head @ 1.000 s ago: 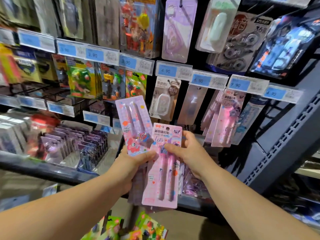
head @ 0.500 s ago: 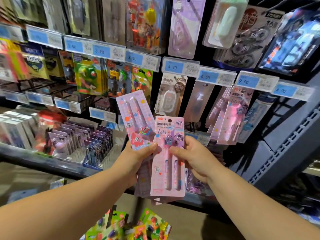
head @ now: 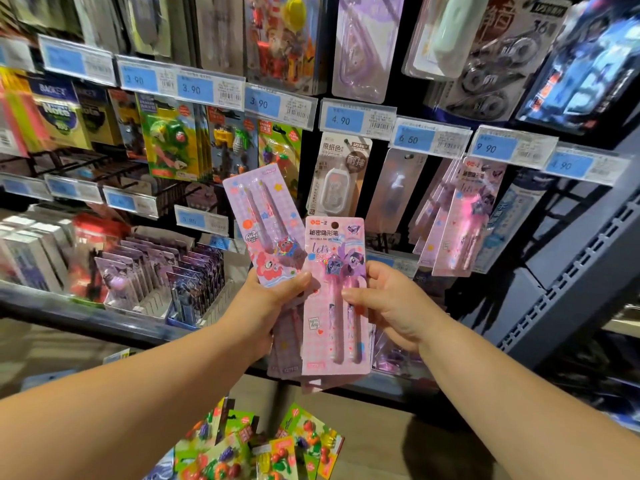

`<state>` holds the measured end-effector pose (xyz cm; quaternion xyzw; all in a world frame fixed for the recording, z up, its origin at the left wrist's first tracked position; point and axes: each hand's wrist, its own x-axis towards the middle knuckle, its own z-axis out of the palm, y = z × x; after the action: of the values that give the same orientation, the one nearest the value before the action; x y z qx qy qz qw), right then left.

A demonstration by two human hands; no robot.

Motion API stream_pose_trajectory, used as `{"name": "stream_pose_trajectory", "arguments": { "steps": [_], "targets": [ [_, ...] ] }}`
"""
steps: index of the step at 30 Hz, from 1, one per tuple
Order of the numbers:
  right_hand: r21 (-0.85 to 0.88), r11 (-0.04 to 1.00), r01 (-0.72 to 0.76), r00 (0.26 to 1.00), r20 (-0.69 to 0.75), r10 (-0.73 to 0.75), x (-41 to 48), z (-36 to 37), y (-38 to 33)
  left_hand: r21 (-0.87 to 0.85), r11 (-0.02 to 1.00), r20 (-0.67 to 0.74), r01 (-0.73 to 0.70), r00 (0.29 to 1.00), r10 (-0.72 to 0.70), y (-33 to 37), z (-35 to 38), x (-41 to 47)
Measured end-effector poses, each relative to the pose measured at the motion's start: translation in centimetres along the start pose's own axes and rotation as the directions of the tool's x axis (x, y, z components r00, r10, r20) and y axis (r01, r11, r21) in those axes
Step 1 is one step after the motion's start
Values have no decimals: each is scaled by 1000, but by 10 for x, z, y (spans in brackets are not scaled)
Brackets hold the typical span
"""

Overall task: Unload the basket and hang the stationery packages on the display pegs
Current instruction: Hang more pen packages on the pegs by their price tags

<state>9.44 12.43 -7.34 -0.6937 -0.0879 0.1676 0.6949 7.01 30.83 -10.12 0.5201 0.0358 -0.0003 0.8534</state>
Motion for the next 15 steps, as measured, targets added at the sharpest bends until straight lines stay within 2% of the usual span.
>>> {"name": "stream_pose_trajectory", "arguments": {
  "steps": [4,11,15],
  "targets": [
    [25,999,34,999,-31,-33,-1,-3,0,-18,1000,31,-8,999,9,2,-1,-1],
    [44,987,154,976,-159,-146,-4,-20,-10,-6,1000,-31,10,999,-10,6,-6,-3],
    [96,970,223,935,-302,-185,-4,-40,-17,3,1000,-28,20,999,-20,3,-4,-3]
  ]
}}
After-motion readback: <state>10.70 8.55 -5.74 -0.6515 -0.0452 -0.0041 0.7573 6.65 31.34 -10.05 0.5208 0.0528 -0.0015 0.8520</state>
